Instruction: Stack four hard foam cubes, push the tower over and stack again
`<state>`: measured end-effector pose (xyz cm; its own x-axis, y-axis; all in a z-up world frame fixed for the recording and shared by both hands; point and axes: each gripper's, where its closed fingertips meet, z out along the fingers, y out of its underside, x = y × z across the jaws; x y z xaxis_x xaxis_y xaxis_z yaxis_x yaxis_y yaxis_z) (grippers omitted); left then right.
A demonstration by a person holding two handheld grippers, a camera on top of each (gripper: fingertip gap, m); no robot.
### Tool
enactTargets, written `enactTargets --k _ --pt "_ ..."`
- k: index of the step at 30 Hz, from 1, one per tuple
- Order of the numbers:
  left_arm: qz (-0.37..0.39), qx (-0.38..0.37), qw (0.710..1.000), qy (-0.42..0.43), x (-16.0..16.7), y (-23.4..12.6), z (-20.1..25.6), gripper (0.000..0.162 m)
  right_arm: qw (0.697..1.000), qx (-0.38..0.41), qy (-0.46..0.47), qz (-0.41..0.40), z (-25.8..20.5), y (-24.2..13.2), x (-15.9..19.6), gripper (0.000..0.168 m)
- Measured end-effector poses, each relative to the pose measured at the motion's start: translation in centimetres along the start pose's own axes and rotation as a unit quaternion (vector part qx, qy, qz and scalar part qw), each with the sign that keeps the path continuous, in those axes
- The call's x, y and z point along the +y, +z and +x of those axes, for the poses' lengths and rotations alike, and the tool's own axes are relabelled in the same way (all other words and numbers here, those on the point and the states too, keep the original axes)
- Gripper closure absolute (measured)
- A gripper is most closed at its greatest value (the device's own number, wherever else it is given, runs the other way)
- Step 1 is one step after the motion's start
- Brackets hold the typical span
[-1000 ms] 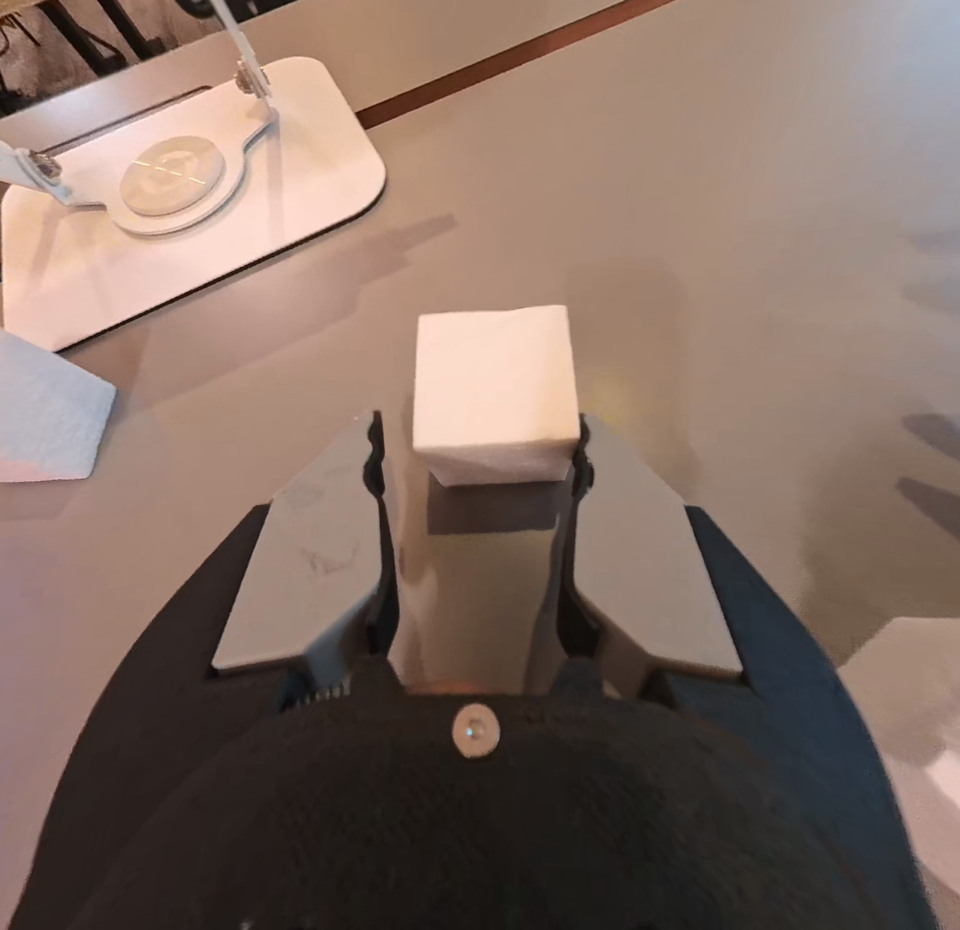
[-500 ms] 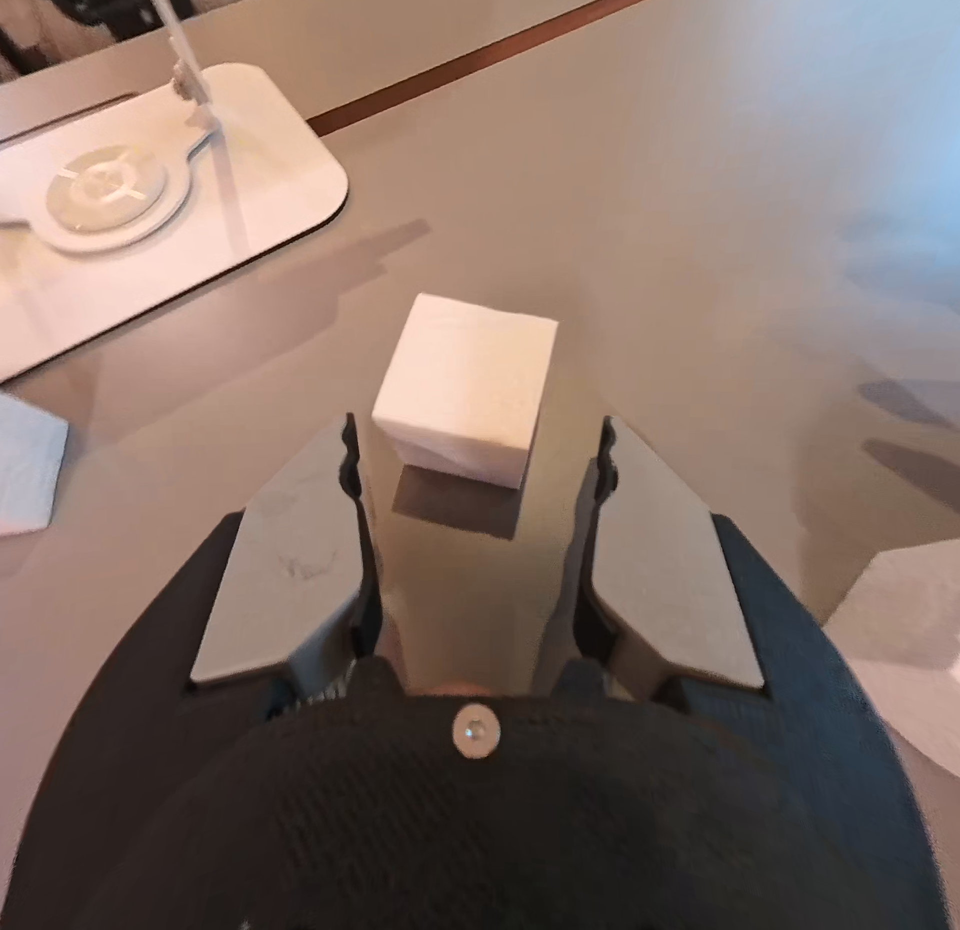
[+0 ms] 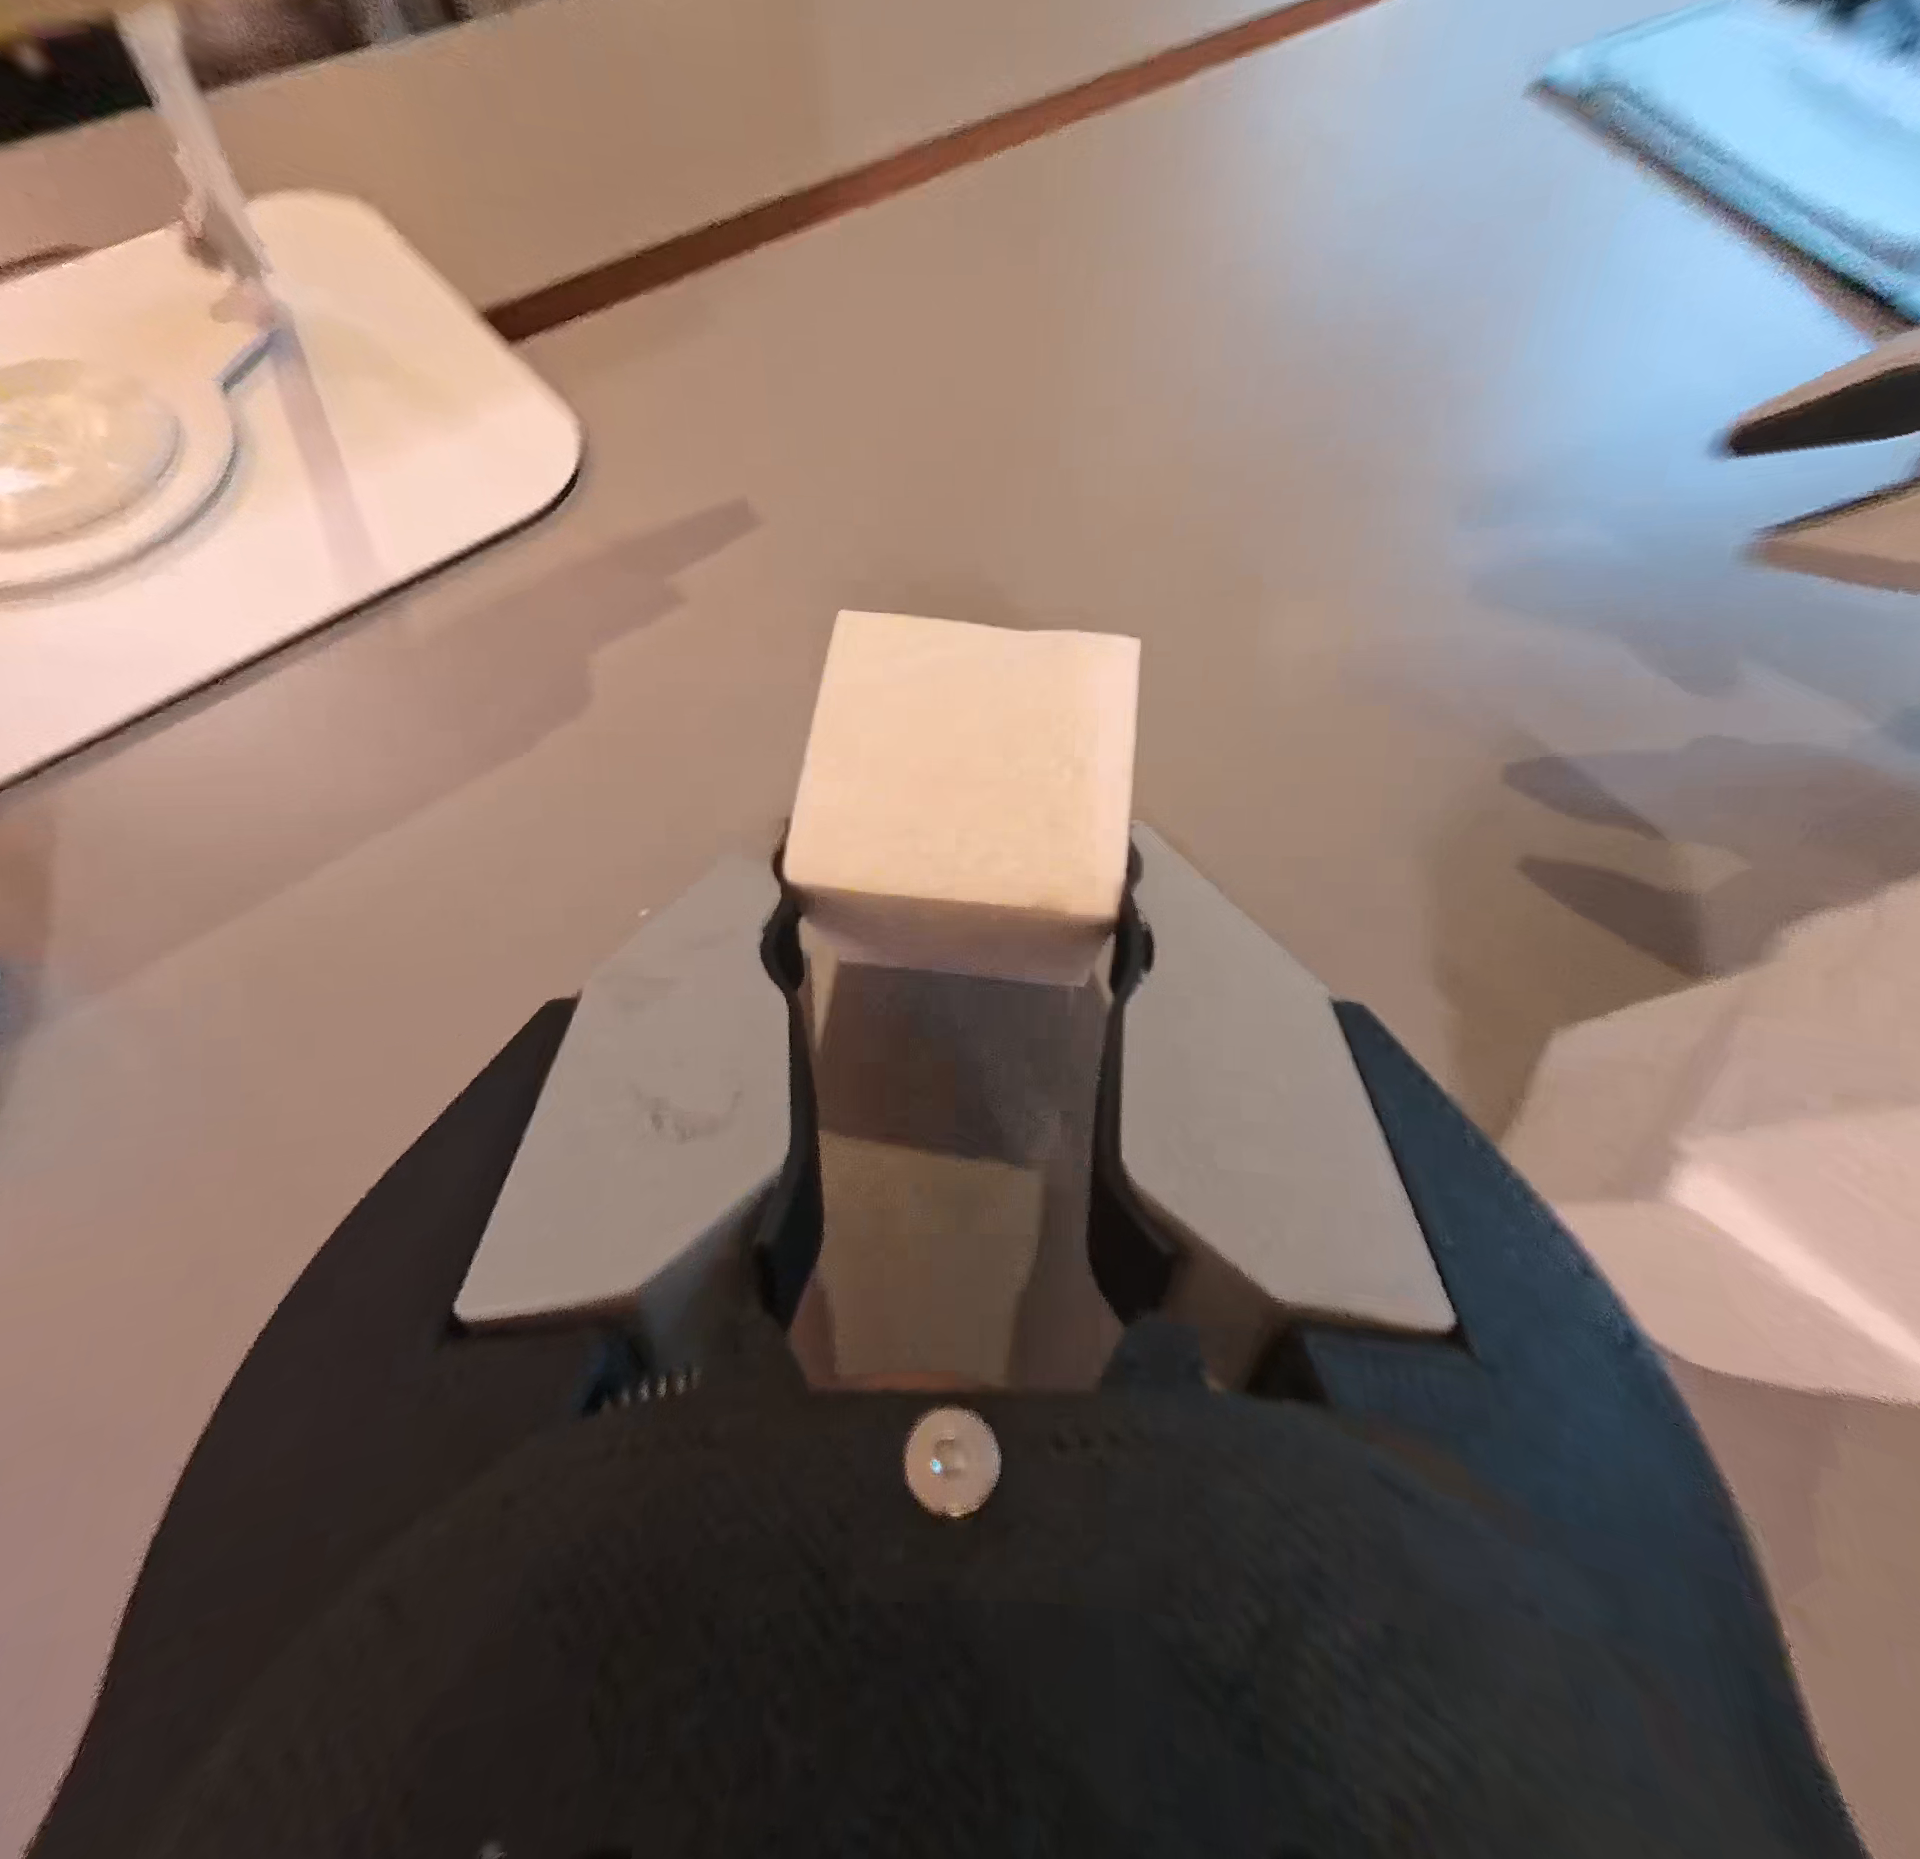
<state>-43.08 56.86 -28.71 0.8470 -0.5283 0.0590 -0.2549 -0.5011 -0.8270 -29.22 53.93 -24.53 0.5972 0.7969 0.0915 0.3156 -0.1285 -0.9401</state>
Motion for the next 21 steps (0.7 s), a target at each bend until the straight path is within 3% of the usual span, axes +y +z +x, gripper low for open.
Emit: enactTargets --k 4,10,21 --pt "0.044 0.052 0.996 0.055 -2.8 -3.4 3.4 0.104 1.000 -0.001 0.005 0.005 0.0 -0.1 -0.2 0.150" --pt "0.081 0.054 0.978 0.182 -4.7 -7.6 8.1 0.104 1.000 -0.003 -0.001 0.003 -0.2 -0.1 -0.2 0.150" --pt "0.123 0.060 0.974 0.180 -5.7 -9.4 9.4 0.104 1.000 -0.004 -0.006 -0.011 -0.4 0.4 0.4 0.149"
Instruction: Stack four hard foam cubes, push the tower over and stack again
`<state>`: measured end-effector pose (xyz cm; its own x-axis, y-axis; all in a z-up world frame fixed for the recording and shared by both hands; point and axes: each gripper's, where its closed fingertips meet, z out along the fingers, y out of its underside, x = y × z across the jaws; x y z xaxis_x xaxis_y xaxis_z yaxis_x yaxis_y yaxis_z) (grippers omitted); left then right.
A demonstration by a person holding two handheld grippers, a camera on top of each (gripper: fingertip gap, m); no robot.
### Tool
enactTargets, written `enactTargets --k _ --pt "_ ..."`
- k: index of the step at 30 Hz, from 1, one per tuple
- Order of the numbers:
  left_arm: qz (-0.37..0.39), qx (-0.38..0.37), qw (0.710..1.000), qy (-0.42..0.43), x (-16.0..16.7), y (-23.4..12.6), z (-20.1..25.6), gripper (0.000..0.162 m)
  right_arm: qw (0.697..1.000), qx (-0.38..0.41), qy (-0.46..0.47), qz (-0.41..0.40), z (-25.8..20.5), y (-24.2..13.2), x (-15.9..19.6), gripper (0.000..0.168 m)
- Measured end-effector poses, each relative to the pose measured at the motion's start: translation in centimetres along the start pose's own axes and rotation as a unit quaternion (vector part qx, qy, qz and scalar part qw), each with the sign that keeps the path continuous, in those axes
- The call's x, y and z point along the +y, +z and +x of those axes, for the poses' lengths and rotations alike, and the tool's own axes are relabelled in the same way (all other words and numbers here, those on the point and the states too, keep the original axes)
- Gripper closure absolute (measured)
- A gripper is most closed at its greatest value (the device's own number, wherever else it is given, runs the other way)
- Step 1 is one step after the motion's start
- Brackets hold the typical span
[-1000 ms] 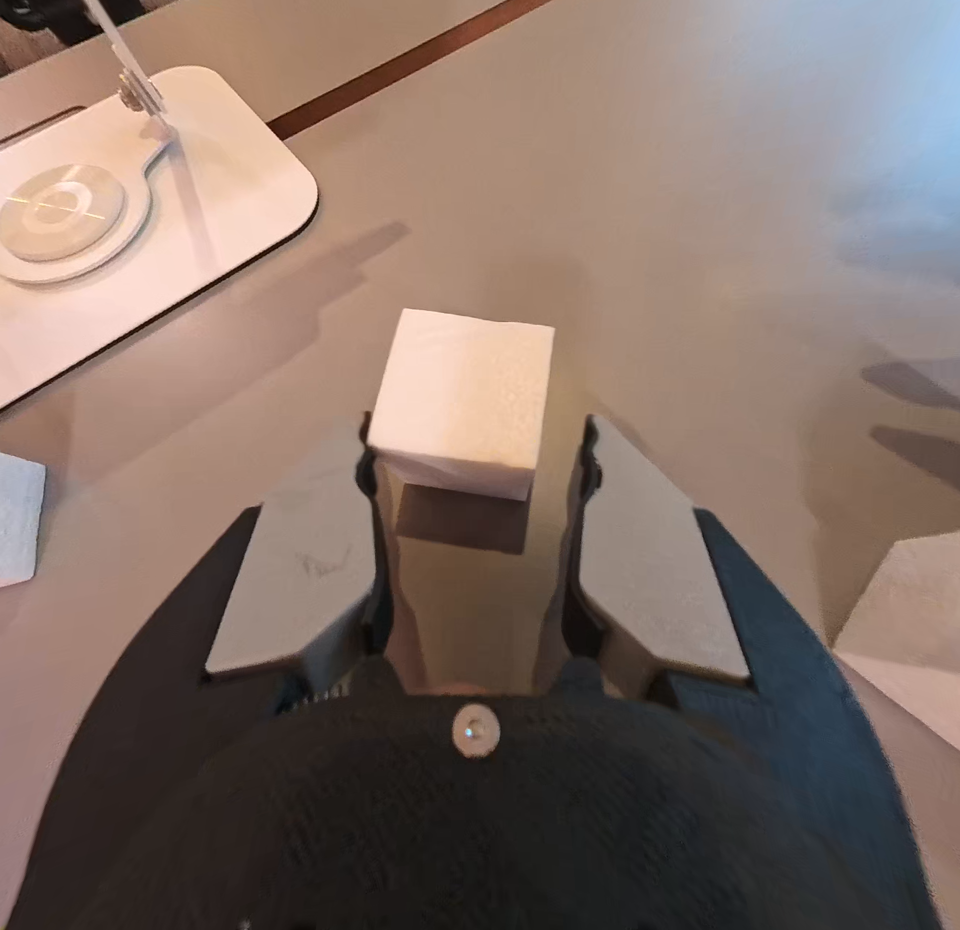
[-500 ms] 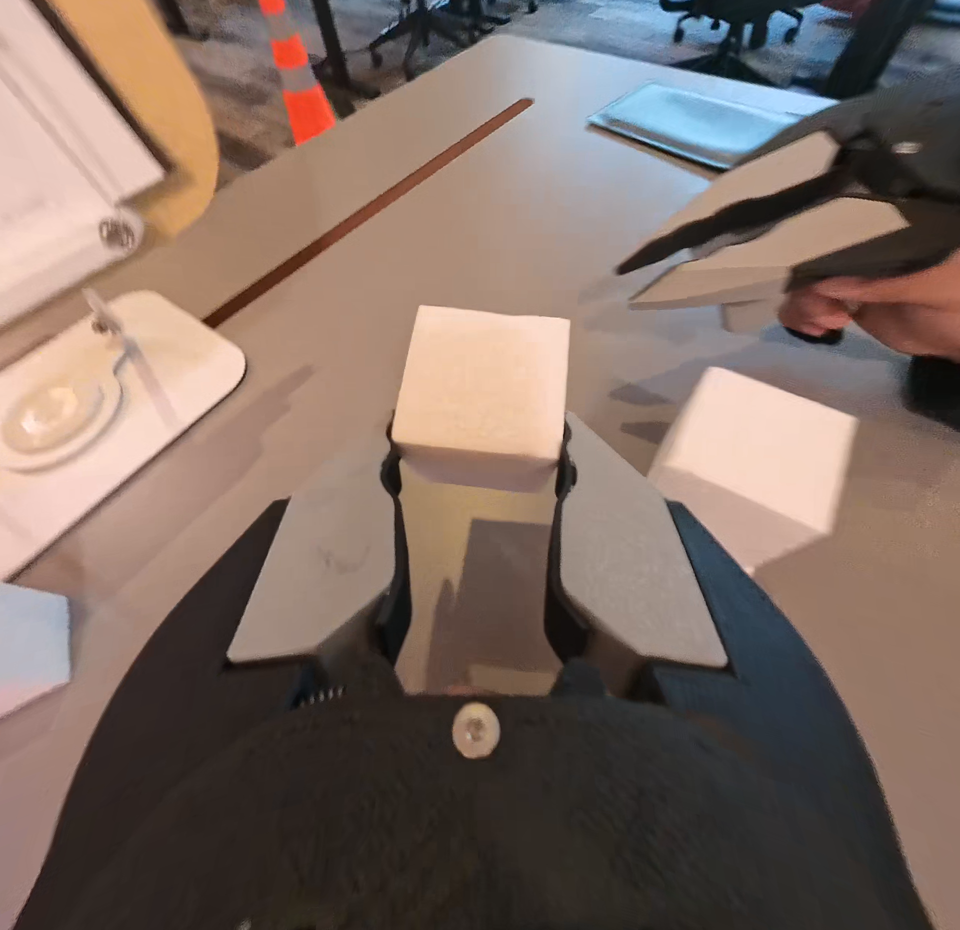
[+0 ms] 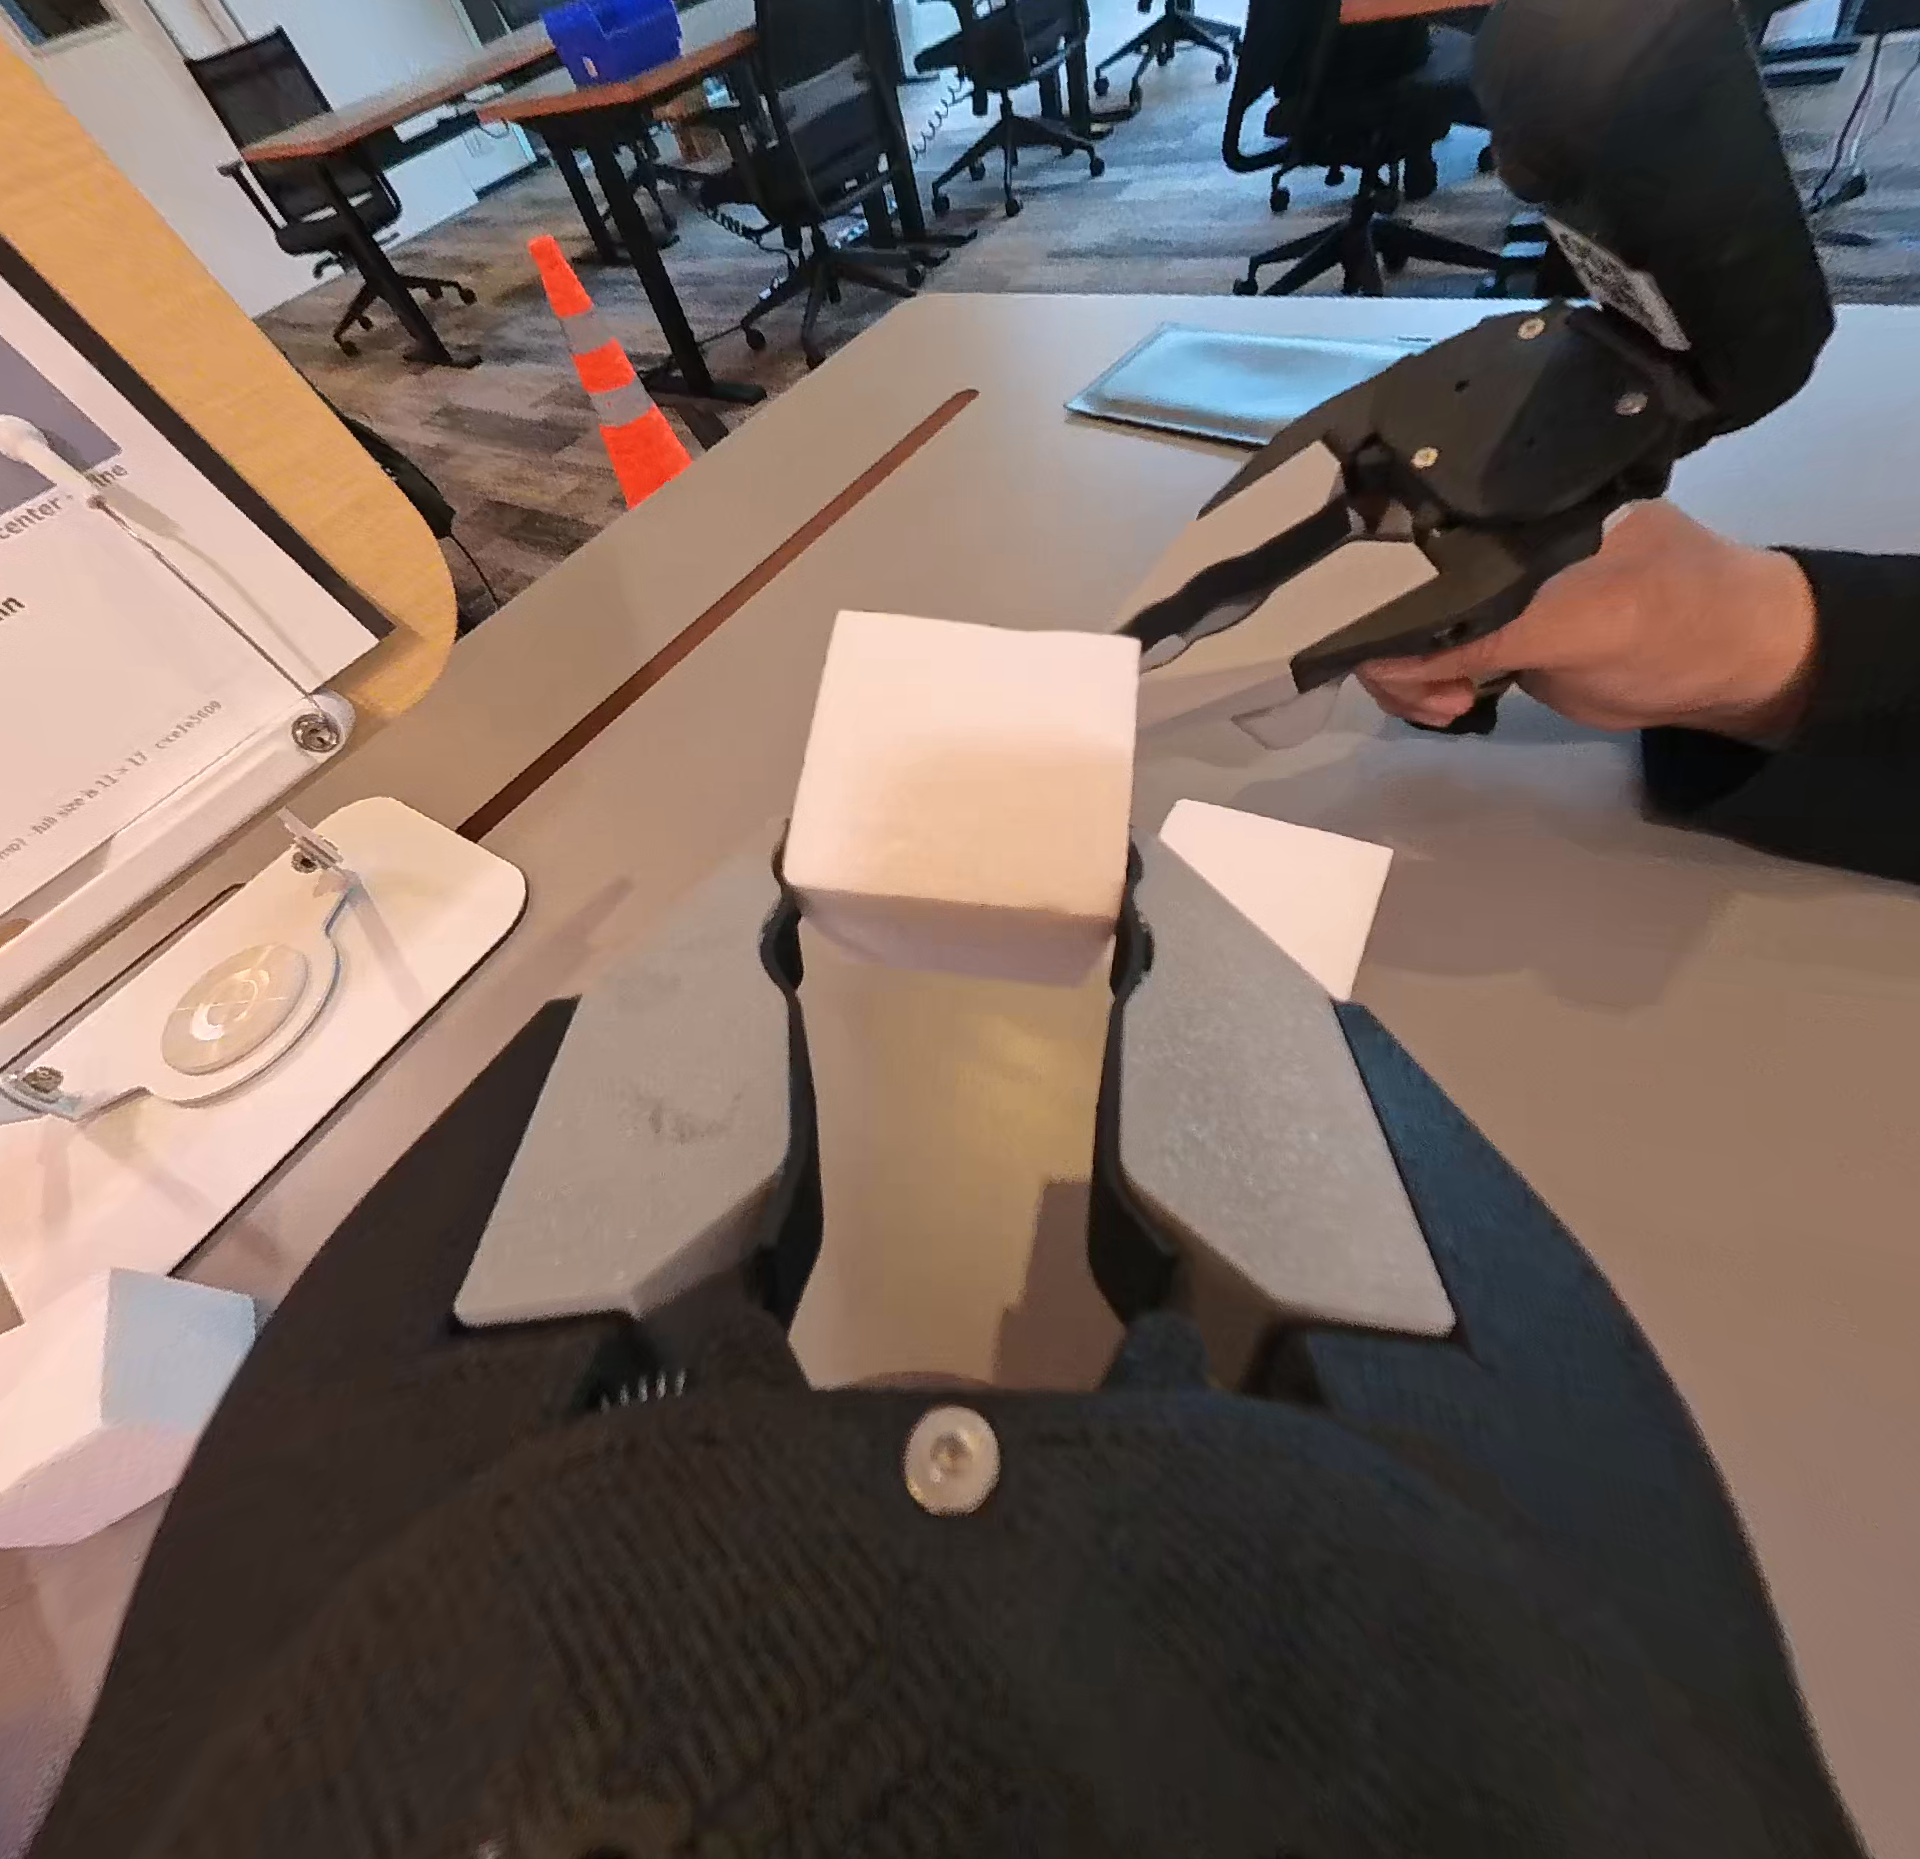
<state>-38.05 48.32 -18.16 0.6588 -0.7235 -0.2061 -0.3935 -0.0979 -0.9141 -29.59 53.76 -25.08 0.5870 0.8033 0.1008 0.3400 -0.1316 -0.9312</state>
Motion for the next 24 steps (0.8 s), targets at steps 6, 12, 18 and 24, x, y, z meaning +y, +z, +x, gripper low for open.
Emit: enactTargets --k 6,12,18,24 --pt "-0.008 0.002 1.000 -0.004 0.4 0.5 0.3 0.104 1.000 -0.001 -0.001 -0.005 -0.1 0.2 0.2 0.149" --pt "-0.006 0.063 0.998 -0.018 -0.4 0.4 2.0 0.104 1.000 0.000 -0.002 -0.004 -0.1 0.0 0.1 0.150" --pt "-0.026 0.090 0.996 -0.014 -1.6 -0.1 3.2 0.104 1.000 -0.002 -0.001 -0.002 -0.1 0.0 0.0 0.150" --pt "-0.067 0.126 0.990 0.003 -1.1 0.5 4.9 0.104 1.000 -0.005 0.000 -0.001 -0.2 0.0 -0.1 0.150"
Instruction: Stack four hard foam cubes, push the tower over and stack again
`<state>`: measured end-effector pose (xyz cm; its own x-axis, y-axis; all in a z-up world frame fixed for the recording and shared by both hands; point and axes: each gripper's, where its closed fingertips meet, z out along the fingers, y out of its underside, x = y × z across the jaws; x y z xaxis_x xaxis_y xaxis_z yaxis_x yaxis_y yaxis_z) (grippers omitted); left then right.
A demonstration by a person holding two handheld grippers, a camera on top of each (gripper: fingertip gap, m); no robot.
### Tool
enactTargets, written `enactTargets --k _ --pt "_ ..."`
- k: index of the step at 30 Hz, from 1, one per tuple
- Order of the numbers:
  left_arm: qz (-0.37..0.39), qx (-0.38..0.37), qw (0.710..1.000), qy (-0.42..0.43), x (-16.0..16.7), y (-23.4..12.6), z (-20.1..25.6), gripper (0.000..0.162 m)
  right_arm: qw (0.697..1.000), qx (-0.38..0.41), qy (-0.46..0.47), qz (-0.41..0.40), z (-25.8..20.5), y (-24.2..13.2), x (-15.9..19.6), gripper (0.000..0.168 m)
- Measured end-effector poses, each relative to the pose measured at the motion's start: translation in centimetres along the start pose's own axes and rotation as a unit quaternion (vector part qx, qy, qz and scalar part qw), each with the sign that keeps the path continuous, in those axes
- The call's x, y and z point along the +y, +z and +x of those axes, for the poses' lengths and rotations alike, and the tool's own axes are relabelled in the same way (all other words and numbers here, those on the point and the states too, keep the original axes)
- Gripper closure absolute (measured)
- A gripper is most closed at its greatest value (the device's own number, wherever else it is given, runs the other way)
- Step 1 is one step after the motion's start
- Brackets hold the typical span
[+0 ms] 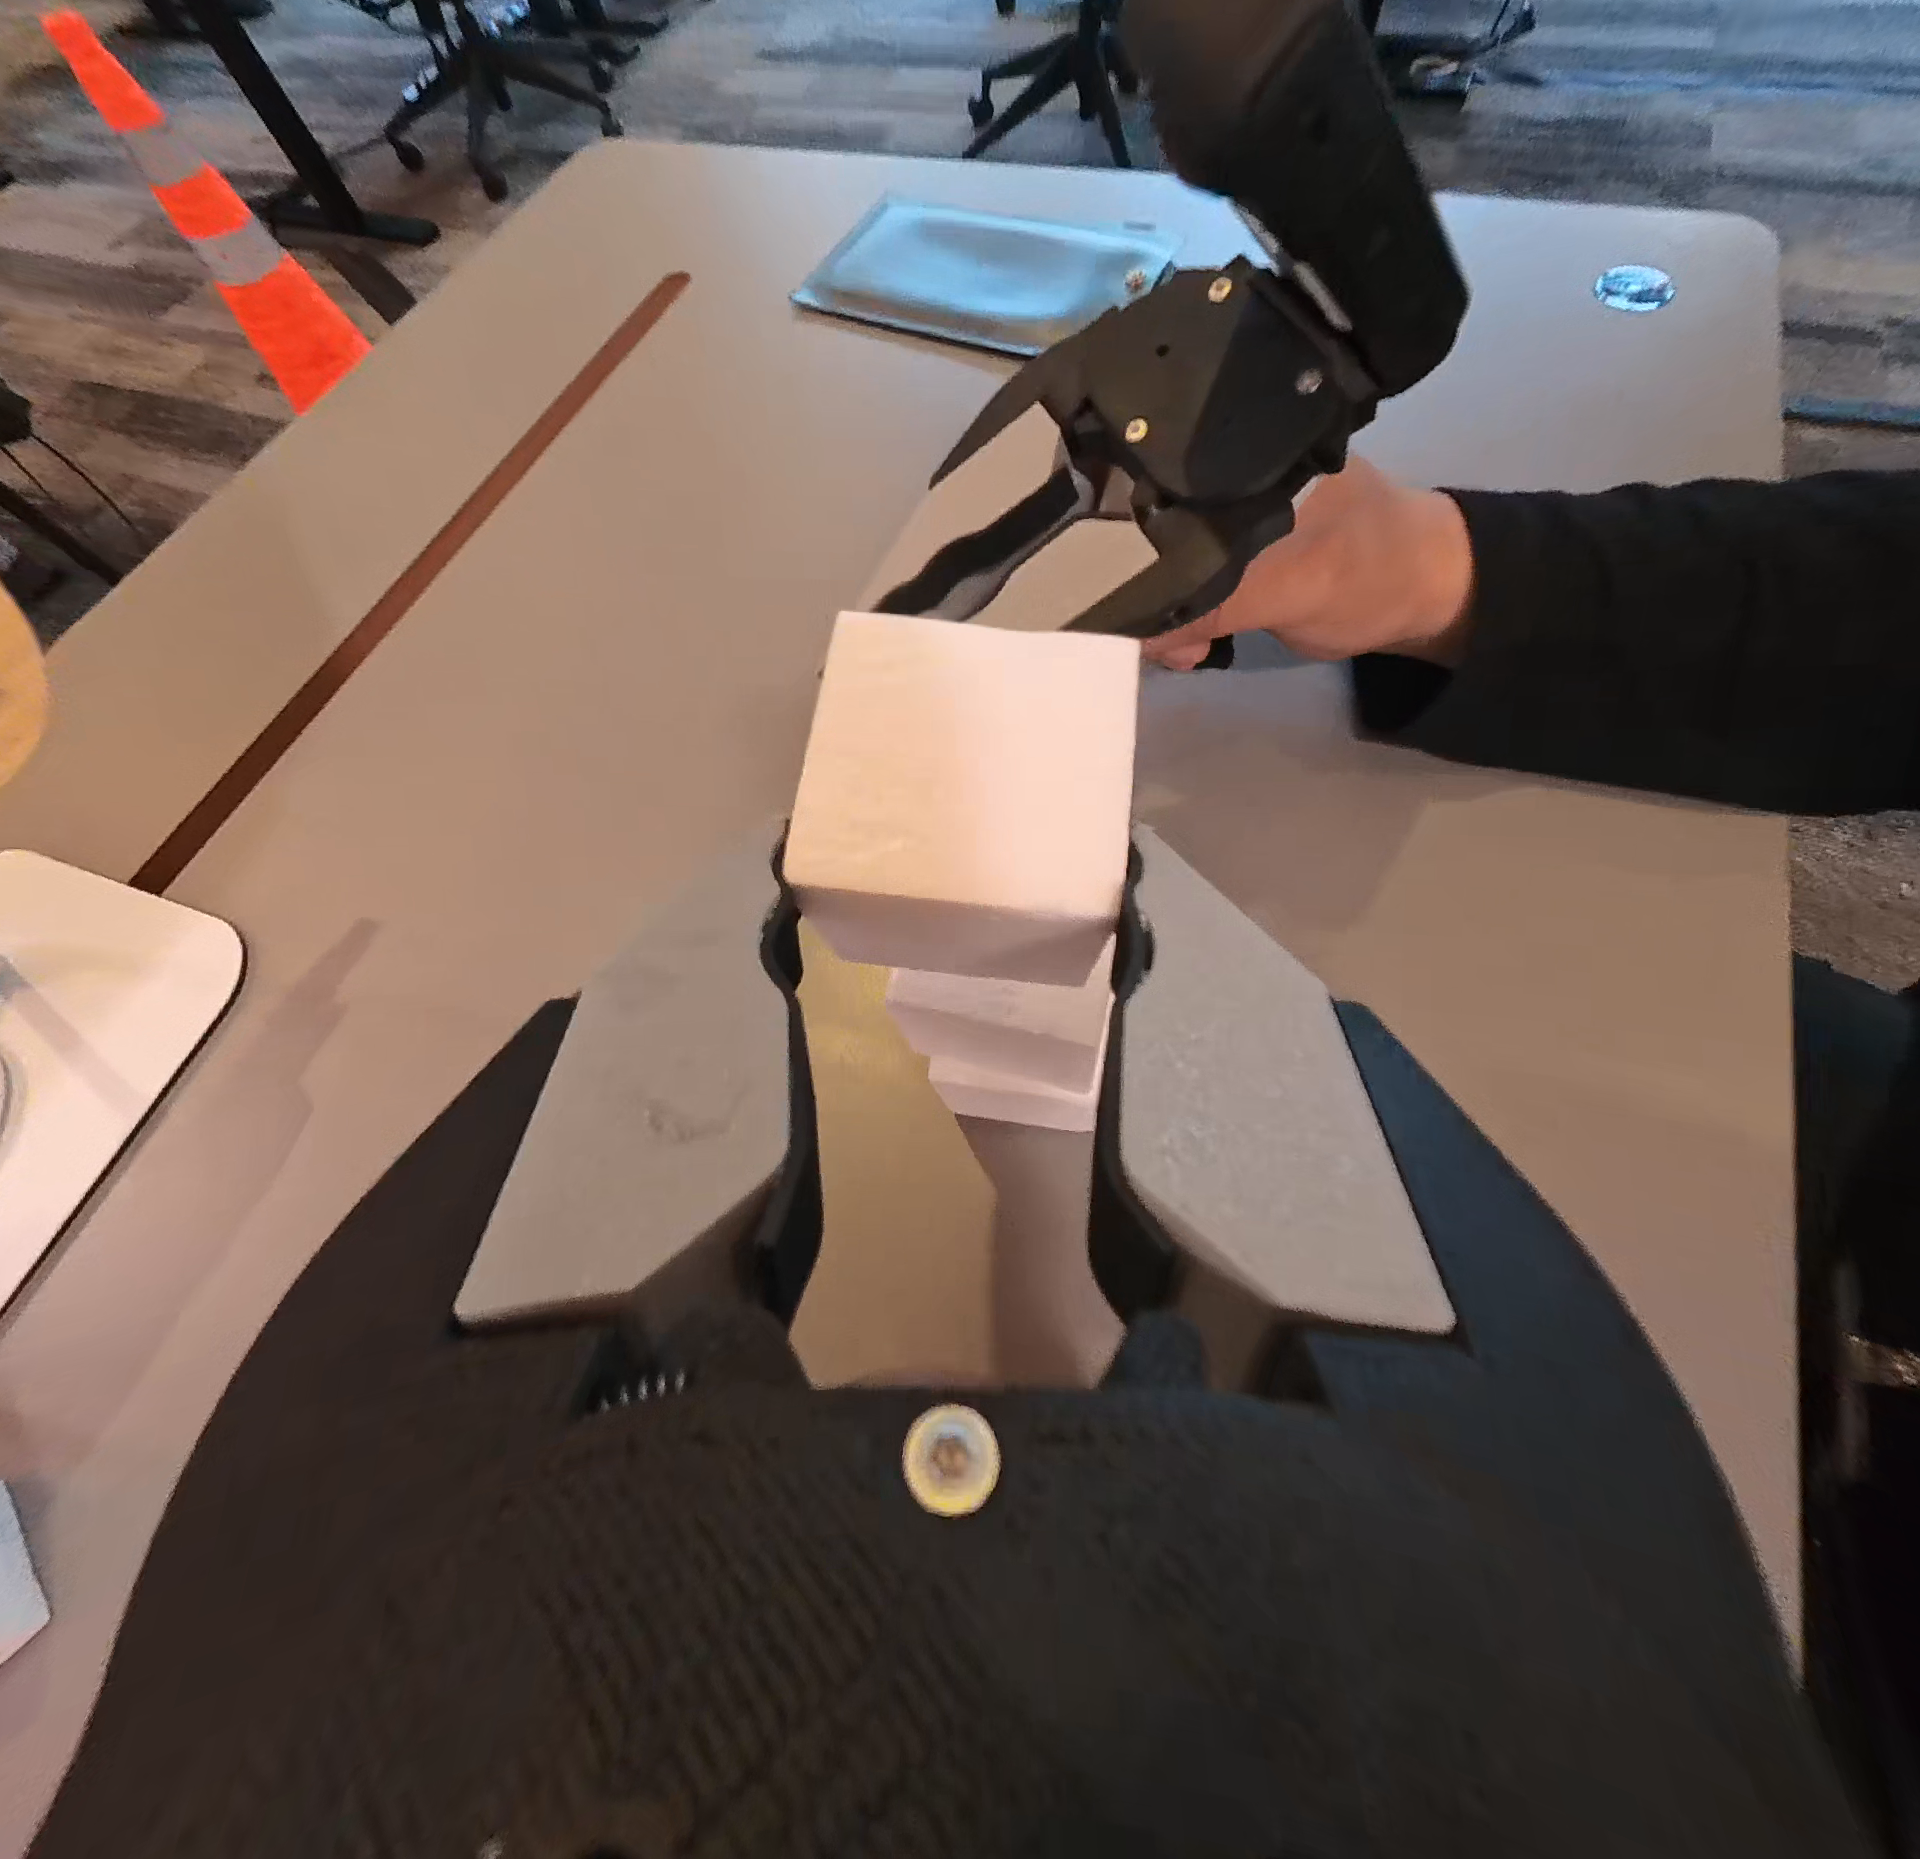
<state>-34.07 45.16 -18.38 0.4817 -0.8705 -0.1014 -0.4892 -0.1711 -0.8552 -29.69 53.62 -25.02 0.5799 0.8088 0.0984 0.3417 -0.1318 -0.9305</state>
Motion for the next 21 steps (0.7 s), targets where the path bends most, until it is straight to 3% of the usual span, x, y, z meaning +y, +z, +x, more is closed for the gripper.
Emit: enactTargets --k 13,21 --pt "-0.062 0.030 0.997 -0.019 2.1 1.3 0.9 0.101 1.000 0.001 -0.001 0.001 0.1 -0.1 -0.1 0.150" --pt "-0.033 0.007 0.999 -0.036 1.4 0.8 0.1 0.062 1.000 0.001 0.001 0.002 0.1 -0.1 -0.1 0.149"
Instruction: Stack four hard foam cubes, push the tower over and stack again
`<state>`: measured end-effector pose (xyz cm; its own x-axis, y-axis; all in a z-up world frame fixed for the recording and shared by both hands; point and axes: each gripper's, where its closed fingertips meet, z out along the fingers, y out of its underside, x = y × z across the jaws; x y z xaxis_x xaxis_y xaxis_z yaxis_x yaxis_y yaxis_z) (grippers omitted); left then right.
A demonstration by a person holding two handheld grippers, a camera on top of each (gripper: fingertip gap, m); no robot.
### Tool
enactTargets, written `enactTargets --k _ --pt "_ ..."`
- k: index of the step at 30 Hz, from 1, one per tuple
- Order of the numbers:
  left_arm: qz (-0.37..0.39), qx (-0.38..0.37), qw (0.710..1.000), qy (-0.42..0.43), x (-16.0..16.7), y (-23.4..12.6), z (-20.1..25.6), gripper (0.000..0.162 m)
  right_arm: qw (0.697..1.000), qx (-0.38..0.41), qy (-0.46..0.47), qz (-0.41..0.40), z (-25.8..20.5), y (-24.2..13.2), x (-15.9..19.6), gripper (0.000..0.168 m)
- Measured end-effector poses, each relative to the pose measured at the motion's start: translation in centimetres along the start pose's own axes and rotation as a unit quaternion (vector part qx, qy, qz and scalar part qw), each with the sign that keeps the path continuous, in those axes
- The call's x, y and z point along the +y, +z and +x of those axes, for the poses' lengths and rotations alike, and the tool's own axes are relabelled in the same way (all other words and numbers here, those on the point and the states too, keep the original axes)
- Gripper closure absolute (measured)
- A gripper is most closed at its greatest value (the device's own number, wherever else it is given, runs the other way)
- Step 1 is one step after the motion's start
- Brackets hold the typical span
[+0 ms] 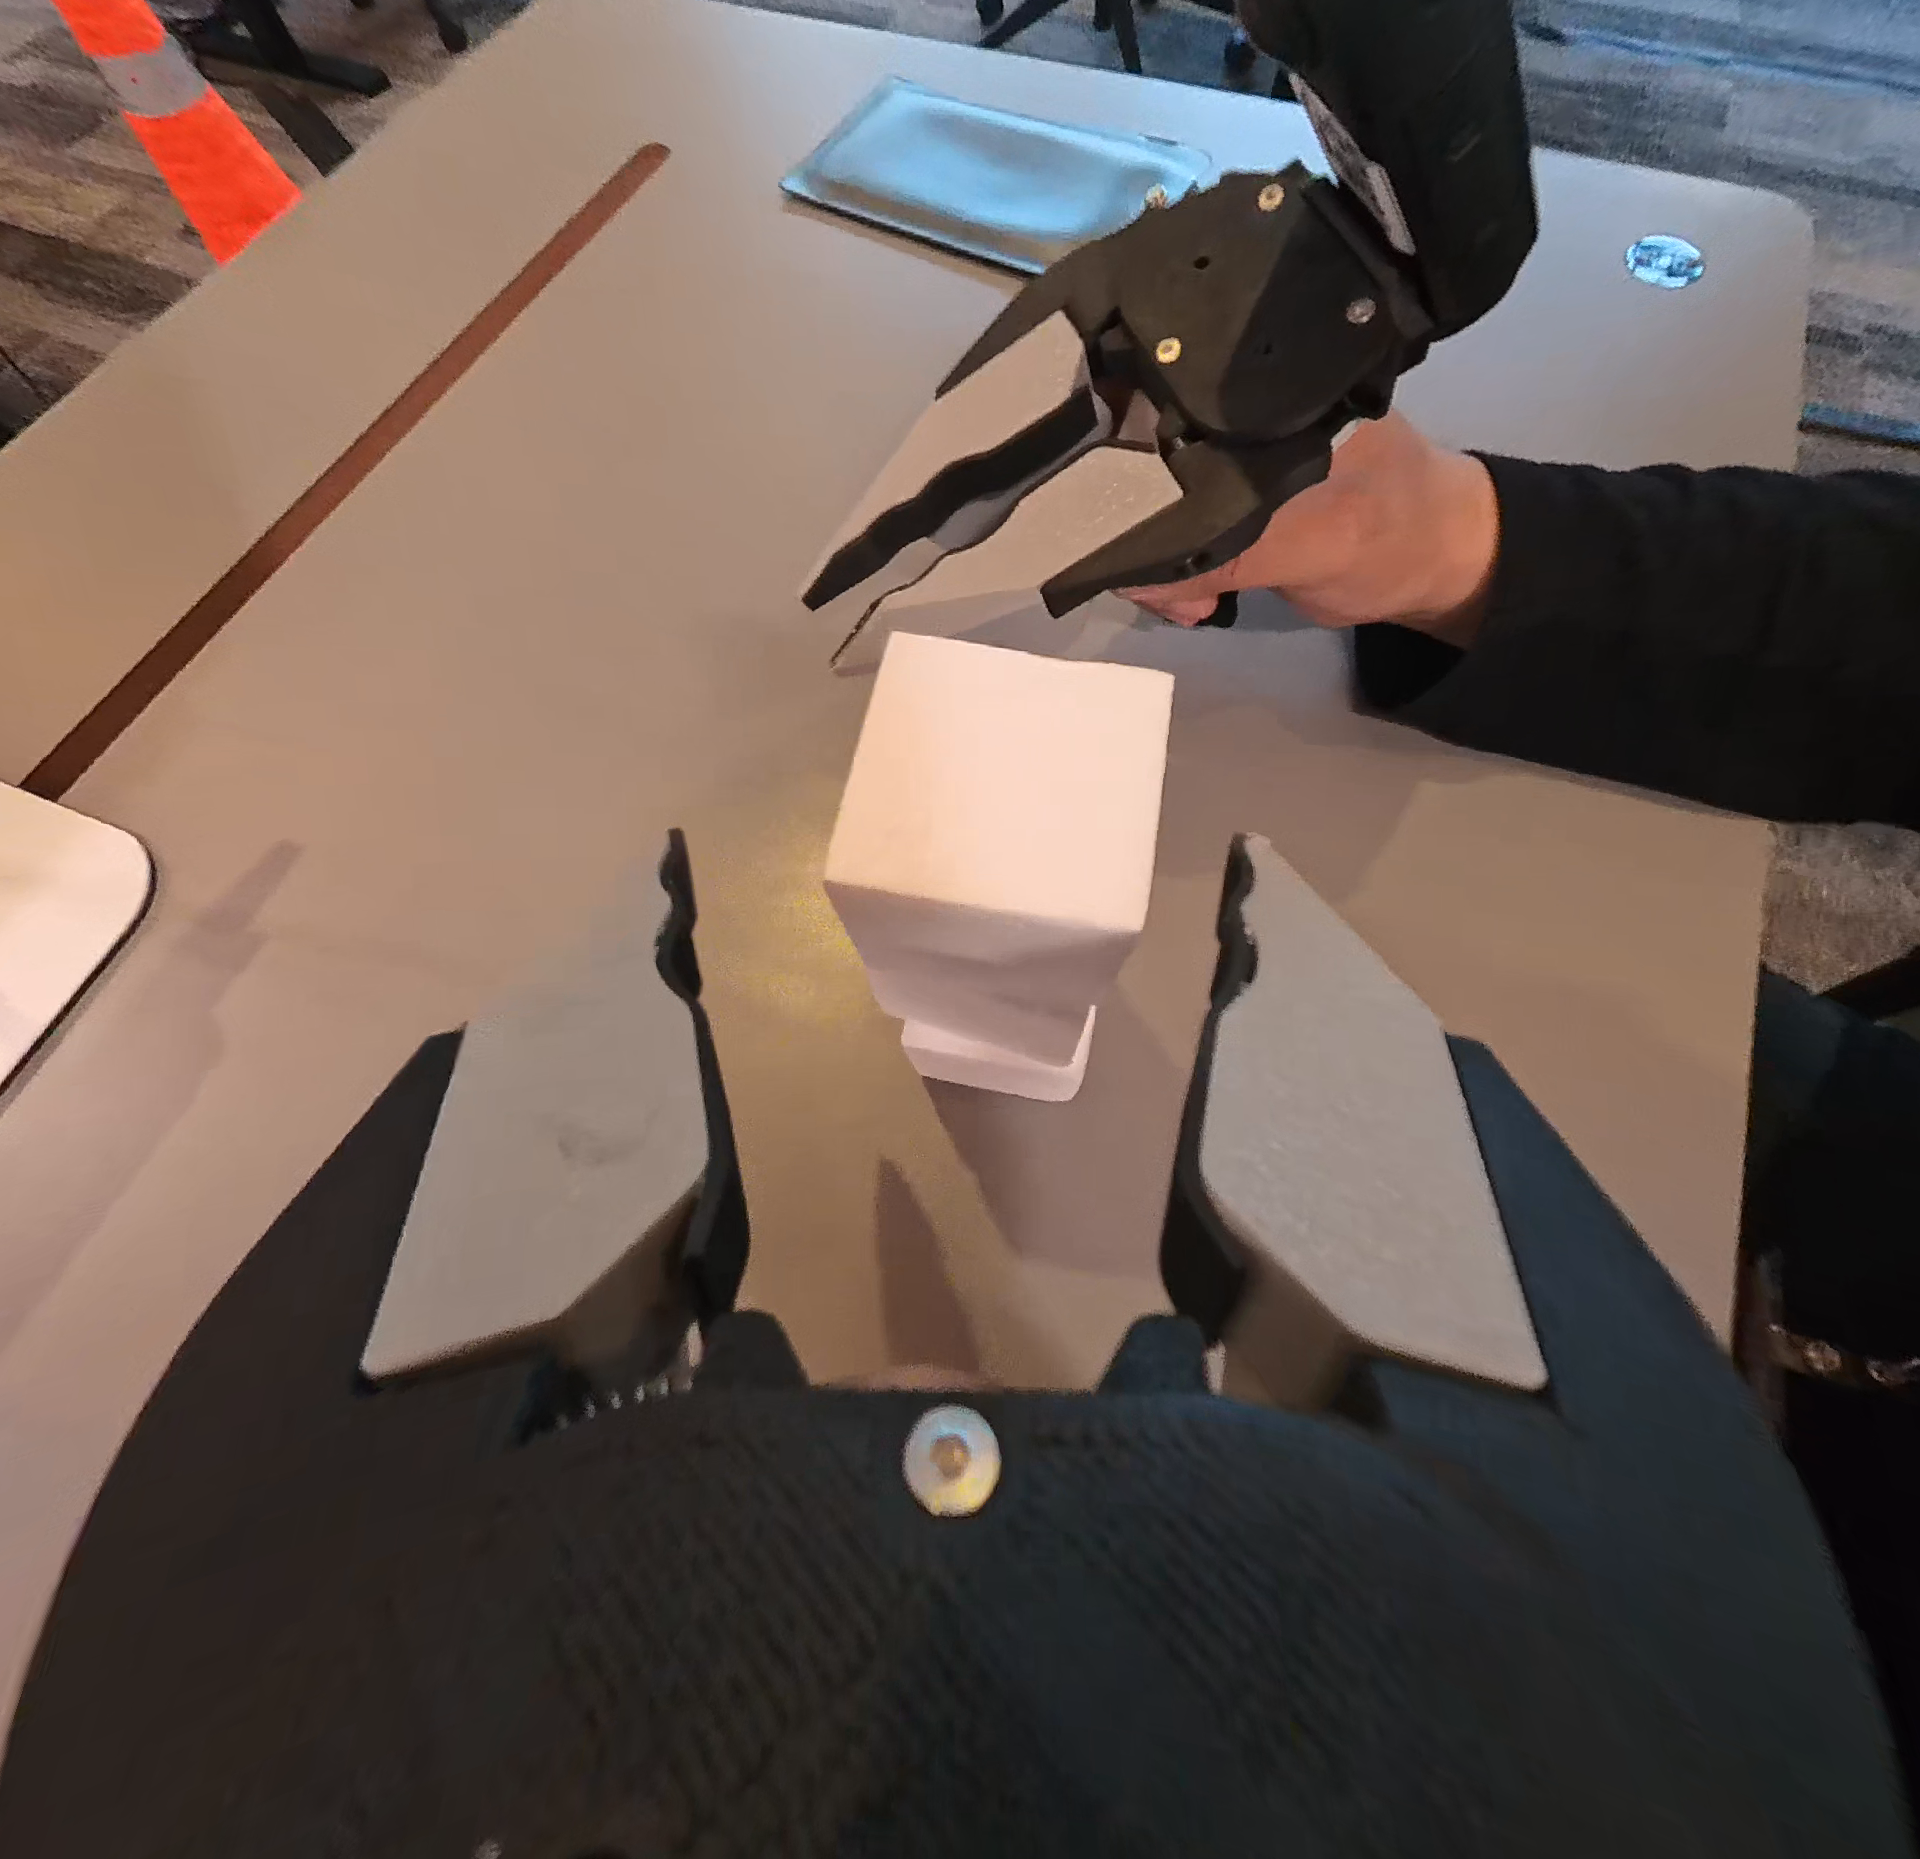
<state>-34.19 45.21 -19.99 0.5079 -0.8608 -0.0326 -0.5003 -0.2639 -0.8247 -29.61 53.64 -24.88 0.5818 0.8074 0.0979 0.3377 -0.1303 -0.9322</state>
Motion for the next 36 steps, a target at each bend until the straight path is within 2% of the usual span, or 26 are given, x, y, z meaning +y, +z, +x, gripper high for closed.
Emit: enactTargets --k 5,10,13,16,21,26,30,34,36 --pt "0.052 -0.004 0.998 -0.031 -1.1 -2.2 -0.9 0.057 1.000 0.000 0.002 0.007 0.0 -0.2 -0.3 0.150" --pt "0.128 -0.112 0.981 -0.090 -1.9 -7.2 -6.7 0.057 1.000 0.000 0.004 0.013 0.0 -0.4 -0.6 0.150" --pt "0.152 -0.212 0.952 -0.159 -0.3 -10.7 -12.4 0.060 1.000 -0.001 0.004 0.015 0.0 -0.5 -0.8 0.150" --pt "0.127 -0.282 0.927 -0.212 3.4 -12.3 -17.4 0.059 1.000 -0.001 0.003 0.015 -0.1 -0.4 -0.8 0.150" --pt "0.025 -0.310 0.921 -0.233 9.9 -9.9 -22.9 0.055 1.000 0.000 0.002 0.007 -0.1 -0.2 -0.4 0.150" --pt "-0.041 -0.359 0.907 -0.218 14.0 -8.5 -28.0 0.054 1.000 0.001 0.005 0.003 0.2 0.0 -0.1 0.150" --pt "-0.056 -0.375 0.894 -0.237 15.9 -7.2 -30.5 0.057 1.000 0.001 0.005 -0.002 0.4 0.2 0.2 0.149" --pt "-0.075 -0.380 0.886 -0.254 17.8 -5.8 -31.7 0.068 1.000 0.001 0.003 -0.006 0.4 0.3 0.3 0.150" --pt "-0.082 -0.382 0.883 -0.261 18.7 -5.5 -31.6 0.097 1.000 0.003 0.003 -0.004 0.4 0.2 0.2 0.150"
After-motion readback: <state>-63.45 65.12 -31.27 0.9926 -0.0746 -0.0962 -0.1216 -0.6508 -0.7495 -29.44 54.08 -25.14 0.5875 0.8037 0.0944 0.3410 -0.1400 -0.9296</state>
